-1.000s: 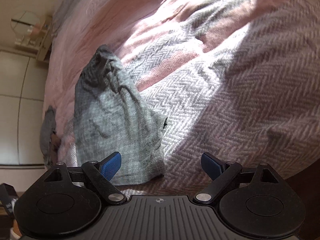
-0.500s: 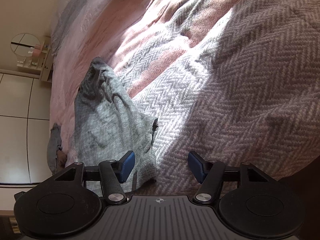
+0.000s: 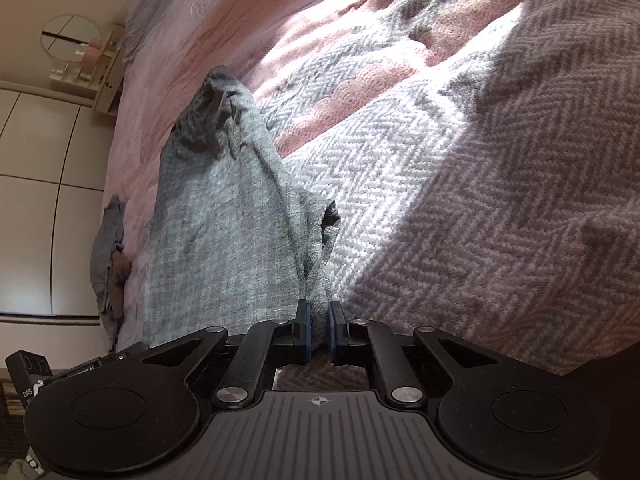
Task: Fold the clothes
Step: 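Lift the hem end and fold it over onto the waistband with both grippers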
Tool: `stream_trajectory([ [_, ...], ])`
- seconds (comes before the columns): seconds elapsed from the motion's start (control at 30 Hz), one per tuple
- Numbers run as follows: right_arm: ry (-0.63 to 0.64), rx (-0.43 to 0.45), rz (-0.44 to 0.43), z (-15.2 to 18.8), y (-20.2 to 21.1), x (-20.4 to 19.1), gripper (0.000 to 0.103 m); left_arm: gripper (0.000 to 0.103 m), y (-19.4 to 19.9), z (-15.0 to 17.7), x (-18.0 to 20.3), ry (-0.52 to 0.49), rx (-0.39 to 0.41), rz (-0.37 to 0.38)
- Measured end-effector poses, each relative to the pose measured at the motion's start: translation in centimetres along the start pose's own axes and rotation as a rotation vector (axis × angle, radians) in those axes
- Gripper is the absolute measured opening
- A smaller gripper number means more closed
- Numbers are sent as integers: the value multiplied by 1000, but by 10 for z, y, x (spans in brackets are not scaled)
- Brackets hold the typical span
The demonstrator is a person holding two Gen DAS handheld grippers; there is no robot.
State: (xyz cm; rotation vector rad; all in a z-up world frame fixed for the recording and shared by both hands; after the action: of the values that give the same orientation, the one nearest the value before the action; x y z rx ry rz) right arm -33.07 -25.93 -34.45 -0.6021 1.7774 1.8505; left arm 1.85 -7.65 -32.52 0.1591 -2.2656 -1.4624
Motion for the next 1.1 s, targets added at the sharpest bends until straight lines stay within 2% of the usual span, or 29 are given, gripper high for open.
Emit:
stream_trajectory([
  [0.1, 51, -5, 30, 2, -4, -5, 6, 0, -8, 2, -1, -18, -12, -18],
  [0.2, 52, -8, 38, 2, -5, -3, 7, 0, -9, 2, 2, -52, -35, -30],
  [0.23, 44, -9, 33, 1, -5, -2, 8, 3, -9, 2, 2, -62, -43, -34],
  [0.27, 29, -10, 18, -1, -4, -1, 12, 6, -9, 2, 3, -73, -51, -38],
  [0.33, 0, -11, -12, -5, -3, 2, 42, 12, -3, -2, 1, -51, -39, -32],
  [0.37, -14, -12, -27, -8, -3, 3, 49, 23, 1, -4, -2, -26, -23, -21],
  [0.4, -29, -13, -42, -10, -2, 4, 52, 30, 5, -7, -6, 7, -3, -3],
  [0.5, -72, -15, -87, -16, 0, 8, 52, 31, 6, -13, -22, 125, 34, 63],
  [0.73, -186, -46, -211, -30, -5, 20, 52, 33, -23, -10, -39, 249, -4, 206],
  [0.93, -228, -94, -282, -35, -22, 32, 52, 33, -33, -3, -38, 302, -31, 320],
  [1.07, -214, -116, -313, -32, -23, 32, 52, 30, -37, 1, -37, 328, -28, 356],
  [1.1, -211, -120, -317, -31, -24, 31, 52, 25, -39, 1, -38, 343, -25, 367],
])
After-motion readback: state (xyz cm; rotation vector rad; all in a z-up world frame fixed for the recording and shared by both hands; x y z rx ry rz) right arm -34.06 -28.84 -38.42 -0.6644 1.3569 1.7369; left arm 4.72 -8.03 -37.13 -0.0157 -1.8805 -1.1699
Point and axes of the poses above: each gripper's, at about its wrist camera, not at the fingertips, and y roughly against the way its jaws point, x to its right, z to its underside, the point moved 6 cm from there along -y, roughly the way its jaws point, and after that the axes turned 12 degrees about -y, right-handed, at the moved point
